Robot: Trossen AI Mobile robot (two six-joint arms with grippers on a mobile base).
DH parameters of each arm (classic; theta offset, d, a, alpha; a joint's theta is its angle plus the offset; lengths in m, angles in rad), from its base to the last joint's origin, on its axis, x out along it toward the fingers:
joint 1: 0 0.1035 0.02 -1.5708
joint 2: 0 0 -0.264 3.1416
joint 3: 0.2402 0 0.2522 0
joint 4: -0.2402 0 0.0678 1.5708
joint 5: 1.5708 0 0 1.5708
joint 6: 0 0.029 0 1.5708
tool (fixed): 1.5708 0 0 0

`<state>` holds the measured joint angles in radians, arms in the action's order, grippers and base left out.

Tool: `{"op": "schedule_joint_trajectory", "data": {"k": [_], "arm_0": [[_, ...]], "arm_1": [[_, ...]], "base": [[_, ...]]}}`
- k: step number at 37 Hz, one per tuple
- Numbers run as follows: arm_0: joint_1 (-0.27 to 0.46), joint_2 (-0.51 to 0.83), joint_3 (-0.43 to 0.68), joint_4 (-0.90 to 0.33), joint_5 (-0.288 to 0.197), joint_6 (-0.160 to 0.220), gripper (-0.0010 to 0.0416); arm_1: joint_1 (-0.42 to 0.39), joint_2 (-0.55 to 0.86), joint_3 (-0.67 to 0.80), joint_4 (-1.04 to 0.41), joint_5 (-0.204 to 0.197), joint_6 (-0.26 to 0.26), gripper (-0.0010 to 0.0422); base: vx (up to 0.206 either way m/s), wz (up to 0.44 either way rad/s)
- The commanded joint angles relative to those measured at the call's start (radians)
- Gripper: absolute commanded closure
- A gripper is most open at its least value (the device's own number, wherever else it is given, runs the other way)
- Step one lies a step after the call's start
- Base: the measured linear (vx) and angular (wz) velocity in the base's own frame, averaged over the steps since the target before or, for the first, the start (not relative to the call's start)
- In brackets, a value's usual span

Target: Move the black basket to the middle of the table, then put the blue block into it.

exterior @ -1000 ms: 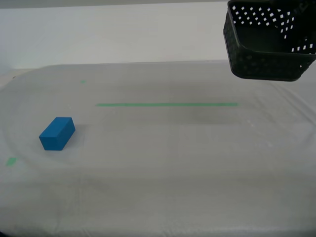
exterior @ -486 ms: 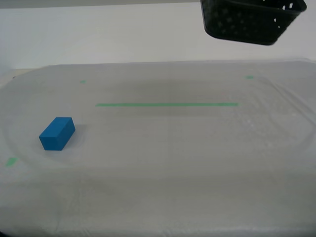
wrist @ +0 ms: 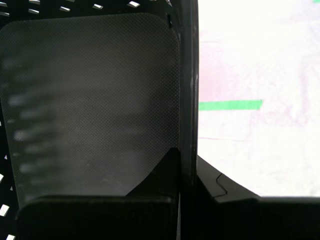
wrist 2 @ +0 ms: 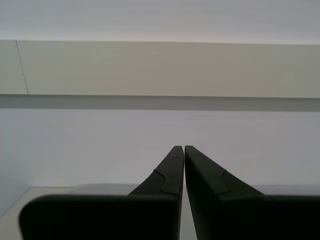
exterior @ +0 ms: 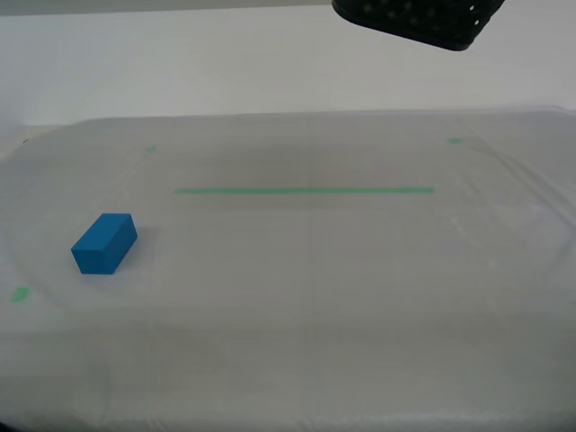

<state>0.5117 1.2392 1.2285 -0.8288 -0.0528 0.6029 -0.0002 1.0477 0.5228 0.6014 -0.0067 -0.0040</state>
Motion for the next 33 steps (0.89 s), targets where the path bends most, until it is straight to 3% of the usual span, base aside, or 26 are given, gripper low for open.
{"op": "schedule_joint_trajectory", "data": {"k": [1, 6, 12, 23, 33], "arm_0": [[0.000, 0.009, 0.006, -0.003, -0.005, 0.018, 0.0407], [0.003, 0.051, 0.044, -0.017, -0.010, 0.013, 0.0407], [0.007, 0.141, 0.117, -0.019, -0.010, -0.031, 0.0407], [0.008, 0.313, 0.249, -0.105, -0.010, -0.061, 0.0407], [0.034, 0.454, 0.354, -0.104, -0.009, -0.079, 0.0407]], "arm_1": [[0.000, 0.000, 0.000, 0.006, -0.001, 0.002, 0.0412], [0.000, 0.000, 0.001, 0.006, -0.001, 0.002, 0.0412], [0.000, 0.000, 0.000, 0.006, -0.001, 0.002, 0.0412], [0.000, 0.000, 0.000, 0.006, -0.001, 0.002, 0.0412], [0.000, 0.000, 0.000, 0.006, -0.001, 0.002, 0.0412]], "base": [[0.000, 0.000], [0.000, 0.000], [0.000, 0.000], [0.000, 0.000], [0.000, 0.000]]}}
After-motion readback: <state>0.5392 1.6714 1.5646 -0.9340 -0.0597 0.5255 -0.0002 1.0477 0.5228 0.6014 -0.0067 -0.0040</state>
